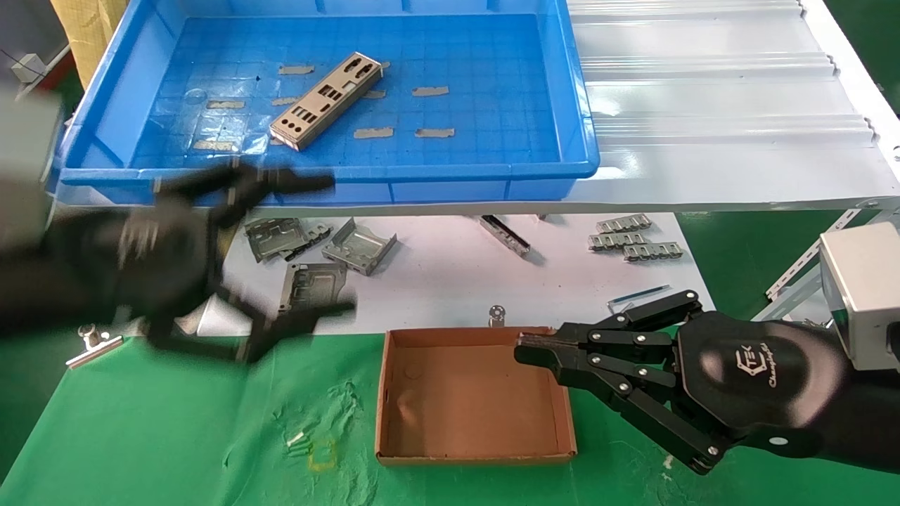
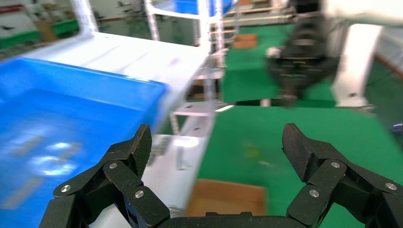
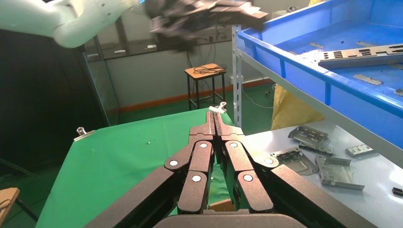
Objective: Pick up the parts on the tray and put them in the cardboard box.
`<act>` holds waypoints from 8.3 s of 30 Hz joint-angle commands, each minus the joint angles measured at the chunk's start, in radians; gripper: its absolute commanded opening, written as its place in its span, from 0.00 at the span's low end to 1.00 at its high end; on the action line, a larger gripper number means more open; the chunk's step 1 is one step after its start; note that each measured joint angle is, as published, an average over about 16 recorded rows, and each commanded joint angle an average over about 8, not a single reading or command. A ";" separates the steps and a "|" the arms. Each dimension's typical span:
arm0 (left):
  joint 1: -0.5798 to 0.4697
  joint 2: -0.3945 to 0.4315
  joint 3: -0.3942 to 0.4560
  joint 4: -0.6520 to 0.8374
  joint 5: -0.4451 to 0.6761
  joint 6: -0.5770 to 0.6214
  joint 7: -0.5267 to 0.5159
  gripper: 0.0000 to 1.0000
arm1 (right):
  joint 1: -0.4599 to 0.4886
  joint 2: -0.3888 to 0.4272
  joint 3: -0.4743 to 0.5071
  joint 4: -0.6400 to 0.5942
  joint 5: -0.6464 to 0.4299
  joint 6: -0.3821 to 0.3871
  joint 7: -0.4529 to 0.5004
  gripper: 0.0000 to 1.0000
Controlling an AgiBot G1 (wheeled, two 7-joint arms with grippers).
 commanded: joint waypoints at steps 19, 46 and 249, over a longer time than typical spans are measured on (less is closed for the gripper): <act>-0.550 0.427 0.187 0.839 0.421 -0.354 0.137 1.00 | 0.000 0.000 0.000 0.000 0.000 0.000 0.000 0.00; -0.644 0.514 0.206 1.079 0.456 -0.422 0.198 0.00 | 0.000 0.000 0.000 0.000 0.000 0.000 0.000 1.00; 0.290 -0.108 -0.060 -0.157 -0.184 0.066 0.022 1.00 | 0.000 0.000 0.000 0.000 0.000 0.000 0.000 1.00</act>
